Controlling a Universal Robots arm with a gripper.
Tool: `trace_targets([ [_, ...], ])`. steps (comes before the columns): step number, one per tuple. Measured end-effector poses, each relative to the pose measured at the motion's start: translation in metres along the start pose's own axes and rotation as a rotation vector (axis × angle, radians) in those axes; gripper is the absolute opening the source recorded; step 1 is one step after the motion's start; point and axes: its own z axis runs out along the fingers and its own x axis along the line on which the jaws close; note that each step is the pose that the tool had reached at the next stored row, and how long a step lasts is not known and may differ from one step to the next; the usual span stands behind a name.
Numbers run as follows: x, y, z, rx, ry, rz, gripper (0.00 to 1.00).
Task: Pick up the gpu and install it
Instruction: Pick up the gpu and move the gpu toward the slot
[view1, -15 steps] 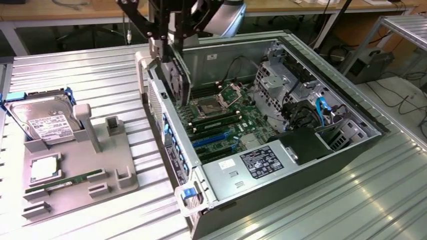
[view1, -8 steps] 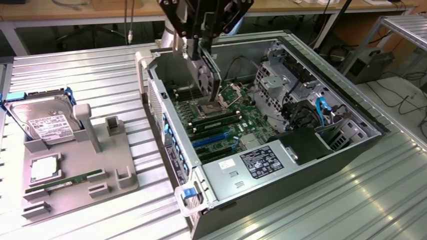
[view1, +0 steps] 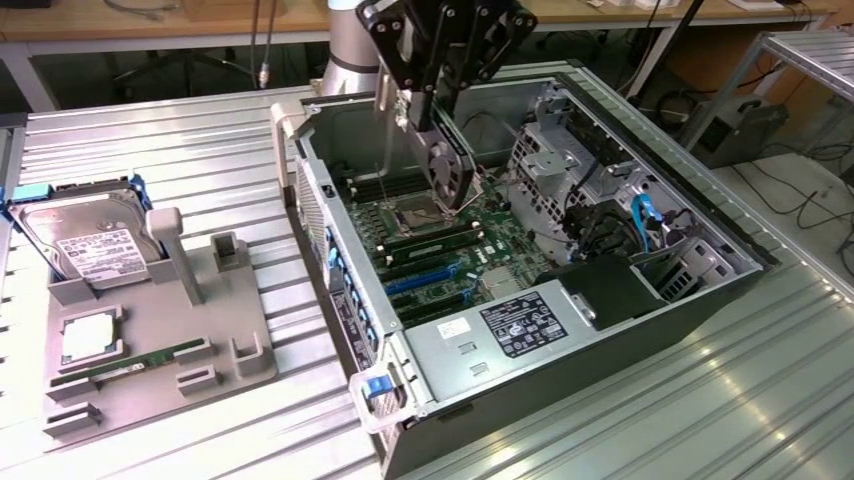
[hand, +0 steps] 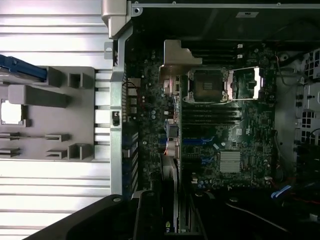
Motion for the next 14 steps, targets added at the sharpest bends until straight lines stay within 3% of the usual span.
trace_targets([
  [7, -0.009, -0.0020, 0.0129, 0.0002, 0.0001, 0.000, 0.26],
  [14, -0.039, -0.0026, 0.0265, 0.0013, 0.0001, -0.004, 0.26],
])
